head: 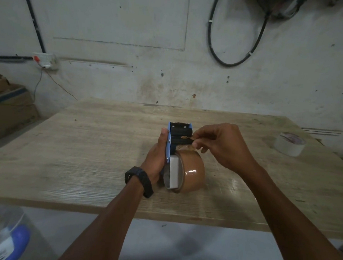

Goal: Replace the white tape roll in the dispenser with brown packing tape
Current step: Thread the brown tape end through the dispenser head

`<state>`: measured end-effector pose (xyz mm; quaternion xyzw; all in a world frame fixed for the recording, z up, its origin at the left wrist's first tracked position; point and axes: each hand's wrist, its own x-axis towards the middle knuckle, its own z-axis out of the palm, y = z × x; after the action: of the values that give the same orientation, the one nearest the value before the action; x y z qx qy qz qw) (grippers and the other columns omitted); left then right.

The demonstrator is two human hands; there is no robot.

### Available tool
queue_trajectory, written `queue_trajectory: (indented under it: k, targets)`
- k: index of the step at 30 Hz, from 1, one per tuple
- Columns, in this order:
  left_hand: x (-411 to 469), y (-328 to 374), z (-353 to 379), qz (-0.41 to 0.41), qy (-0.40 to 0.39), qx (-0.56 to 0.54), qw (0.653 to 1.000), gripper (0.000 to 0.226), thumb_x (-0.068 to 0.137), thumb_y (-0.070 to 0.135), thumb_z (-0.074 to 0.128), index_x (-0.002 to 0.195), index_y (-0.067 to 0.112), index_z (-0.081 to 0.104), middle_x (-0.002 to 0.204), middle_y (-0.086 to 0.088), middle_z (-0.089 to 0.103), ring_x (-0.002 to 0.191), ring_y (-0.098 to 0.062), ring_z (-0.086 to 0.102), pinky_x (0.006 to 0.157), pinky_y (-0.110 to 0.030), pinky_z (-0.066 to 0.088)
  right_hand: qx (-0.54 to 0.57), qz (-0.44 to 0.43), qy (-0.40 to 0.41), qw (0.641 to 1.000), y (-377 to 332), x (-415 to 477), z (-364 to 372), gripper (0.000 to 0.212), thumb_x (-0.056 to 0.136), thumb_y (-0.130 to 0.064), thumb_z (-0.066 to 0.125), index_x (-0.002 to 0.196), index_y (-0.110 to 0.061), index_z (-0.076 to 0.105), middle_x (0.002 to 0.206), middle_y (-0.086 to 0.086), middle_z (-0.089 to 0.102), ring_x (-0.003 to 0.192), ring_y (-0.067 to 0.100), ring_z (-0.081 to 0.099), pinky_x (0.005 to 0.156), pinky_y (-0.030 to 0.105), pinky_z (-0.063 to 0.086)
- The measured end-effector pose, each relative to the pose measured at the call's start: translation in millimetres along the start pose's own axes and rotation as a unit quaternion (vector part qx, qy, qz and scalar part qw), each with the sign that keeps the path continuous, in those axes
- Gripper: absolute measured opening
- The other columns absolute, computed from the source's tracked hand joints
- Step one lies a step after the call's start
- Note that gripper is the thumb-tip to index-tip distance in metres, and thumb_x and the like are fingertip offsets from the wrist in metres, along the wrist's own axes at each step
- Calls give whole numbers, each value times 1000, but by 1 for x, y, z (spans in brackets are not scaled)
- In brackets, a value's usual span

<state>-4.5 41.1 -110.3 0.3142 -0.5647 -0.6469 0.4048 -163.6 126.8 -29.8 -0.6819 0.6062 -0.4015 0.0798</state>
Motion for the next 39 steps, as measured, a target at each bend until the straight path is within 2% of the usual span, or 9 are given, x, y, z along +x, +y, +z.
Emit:
queue_trajectory:
  k: [7, 11, 14, 17, 22, 25, 28, 34, 39]
  targets:
    - [0, -1, 0, -4, -6, 11, 1000, 75, 74, 79, 36, 119, 27, 67, 98, -6, 79, 88, -20, 74, 86, -39, 54, 4, -18, -3, 1000, 6, -2, -5, 12, 88, -10, 71, 88, -21, 78, 70, -6, 73, 56, 1, 65, 56, 16, 54]
    - [-1, 2, 4, -14, 1, 24, 1000, 69, 75, 78, 32, 109, 30, 69, 93, -3, 79, 89, -20, 74, 86, -38, 55, -13, -40, 100, 994, 5, -11, 11, 18, 85, -10, 72, 92, -27, 74, 73, -18, 68, 68, 3, 67, 63, 11, 54]
    - [-2, 4, 5, -28, 13, 26, 999, 62, 84, 75, 26, 101, 33, 69, 91, -4, 78, 90, -24, 72, 90, -43, 55, -39, -47, 187, 981, 1, -13, 28, 13, 85, -9, 72, 91, -19, 77, 73, -11, 69, 63, 5, 66, 63, 15, 55]
    - [-1, 3, 3, -45, 16, -9, 999, 70, 78, 79, 32, 112, 29, 67, 100, -11, 75, 87, -24, 72, 83, -41, 55, -35, -42, 255, 965, -8, -10, 42, 10, 85, -8, 71, 89, -14, 78, 74, -6, 72, 62, 8, 64, 63, 13, 51]
    - [0, 0, -6, -30, -25, -107, 993, 85, 77, 83, 38, 133, 24, 61, 127, -17, 68, 115, -35, 65, 101, -54, 48, -138, -93, 214, 963, -24, 3, 43, 10, 87, -8, 66, 84, -10, 76, 73, 1, 70, 62, 11, 58, 62, 25, 50]
    - [1, 4, 0, -6, 46, -47, 998, 87, 68, 90, 39, 119, 26, 69, 112, -14, 74, 106, -35, 69, 96, -50, 52, -196, -13, 156, 968, -30, 4, 45, 16, 97, -14, 52, 91, -11, 66, 82, 1, 62, 73, 15, 56, 69, 31, 49]
    - [-1, 6, 6, 23, 79, 4, 997, 65, 74, 79, 28, 102, 37, 68, 99, -4, 76, 97, -28, 70, 92, -45, 54, -114, 59, 168, 977, -30, 4, 48, 13, 100, -13, 47, 94, -13, 59, 86, -3, 59, 78, 13, 56, 69, 27, 47]
    - [-4, 4, 0, 28, 24, -71, 997, 88, 68, 90, 46, 125, 26, 67, 124, -15, 70, 118, -35, 65, 107, -56, 45, 50, 11, 187, 981, -23, -1, 54, 10, 97, -11, 54, 90, -13, 60, 83, -4, 64, 77, 6, 59, 67, 15, 45]
    - [-1, 4, -2, 46, 15, -51, 998, 65, 73, 83, 44, 112, 39, 72, 120, -12, 73, 113, -35, 67, 106, -60, 44, 32, -11, 249, 968, -12, -7, 62, 11, 97, -11, 55, 89, -16, 61, 80, -8, 62, 76, 2, 58, 67, 15, 45]
